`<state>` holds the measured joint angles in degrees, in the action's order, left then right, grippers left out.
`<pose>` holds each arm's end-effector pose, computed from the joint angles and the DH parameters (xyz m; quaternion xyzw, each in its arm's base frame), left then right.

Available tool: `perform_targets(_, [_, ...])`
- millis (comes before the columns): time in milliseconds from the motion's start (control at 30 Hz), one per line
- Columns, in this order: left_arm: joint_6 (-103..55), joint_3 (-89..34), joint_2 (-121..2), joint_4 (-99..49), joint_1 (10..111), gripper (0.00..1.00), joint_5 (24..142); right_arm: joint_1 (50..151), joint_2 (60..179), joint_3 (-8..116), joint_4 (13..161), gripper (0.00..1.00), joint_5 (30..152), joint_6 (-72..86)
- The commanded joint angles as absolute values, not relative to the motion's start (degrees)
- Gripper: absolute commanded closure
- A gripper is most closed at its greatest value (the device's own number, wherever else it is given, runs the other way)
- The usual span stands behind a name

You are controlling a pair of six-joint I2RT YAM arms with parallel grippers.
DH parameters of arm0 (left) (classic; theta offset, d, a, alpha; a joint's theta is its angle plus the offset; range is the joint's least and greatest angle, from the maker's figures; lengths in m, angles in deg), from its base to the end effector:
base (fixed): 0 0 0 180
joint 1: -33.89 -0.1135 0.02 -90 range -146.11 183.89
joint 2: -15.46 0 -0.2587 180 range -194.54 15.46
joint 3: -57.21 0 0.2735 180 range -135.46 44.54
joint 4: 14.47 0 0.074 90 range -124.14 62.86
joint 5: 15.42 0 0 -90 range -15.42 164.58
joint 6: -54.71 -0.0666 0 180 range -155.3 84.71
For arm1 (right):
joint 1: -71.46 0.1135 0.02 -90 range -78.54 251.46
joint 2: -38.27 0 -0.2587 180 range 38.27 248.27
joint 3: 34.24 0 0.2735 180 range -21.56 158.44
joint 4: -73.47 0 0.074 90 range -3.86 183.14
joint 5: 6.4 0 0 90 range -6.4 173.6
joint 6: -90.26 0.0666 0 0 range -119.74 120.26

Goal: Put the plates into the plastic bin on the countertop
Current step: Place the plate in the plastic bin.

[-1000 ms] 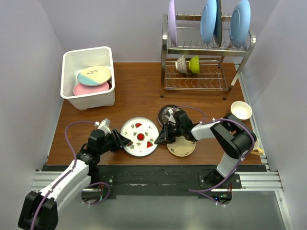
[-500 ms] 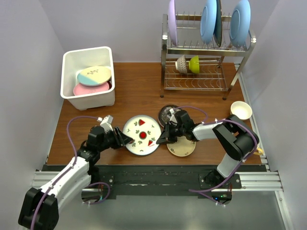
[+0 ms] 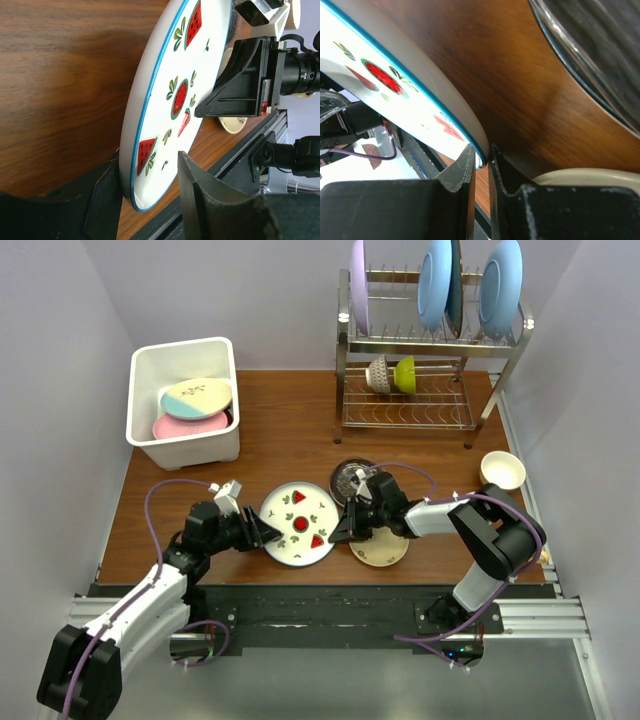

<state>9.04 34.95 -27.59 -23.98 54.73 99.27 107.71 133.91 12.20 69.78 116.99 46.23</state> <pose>0.1796 -0.0981 0.1252 -0.0683 0.8512 -0.4181 0.3098 0.2323 0.2158 0.0715 -0.0333 0.8926 0.4388 0.0984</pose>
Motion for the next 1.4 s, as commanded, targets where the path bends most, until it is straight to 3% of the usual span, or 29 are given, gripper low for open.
perform_targets(0, [11.6,30.8,-28.2,-12.6,57.9,0.53,108.0,109.8,131.3,13.2,62.9,1.00,119.9,45.3])
perform_targets(133, [11.6,30.7,-30.0,-11.1,59.5,0.61,107.5,109.8,131.0,13.2,62.1,1.00,120.3,45.4])
perform_targets(333, [12.1,30.6,-31.4,-10.1,61.0,1.00,106.4,109.8,130.1,12.8,62.1,1.00,120.3,45.1])
perform_targets(467, [11.6,29.4,-29.6,-13.3,61.0,1.00,103.1,109.7,130.1,13.0,62.9,0.98,120.1,44.7])
perform_targets(600, [11.8,28.7,-26.5,-17.6,61.0,1.00,99.3,109.7,130.2,13.1,63.2,0.89,119.9,45.0])
perform_targets(800, [12.4,27.5,-24.4,-21.6,61.0,1.00,96.2,109.8,128.6,12.4,63.9,0.36,118.7,44.5])
perform_targets(900, [12.7,27.3,-24.2,-22.3,61.0,1.00,94.9,109.8,126.6,12.1,65.0,0.20,117.7,44.0])
perform_targets(1033, [12.9,27.0,-23.7,-23.2,61.0,1.00,93.7,109.8,123.9,11.9,66.3,0.13,116.3,43.2])
perform_targets(1367, [13.8,24.3,-21.0,-26.6,61.0,1.00,89.8,109.8,118.9,12.0,69.5,0.09,114.8,42.2])
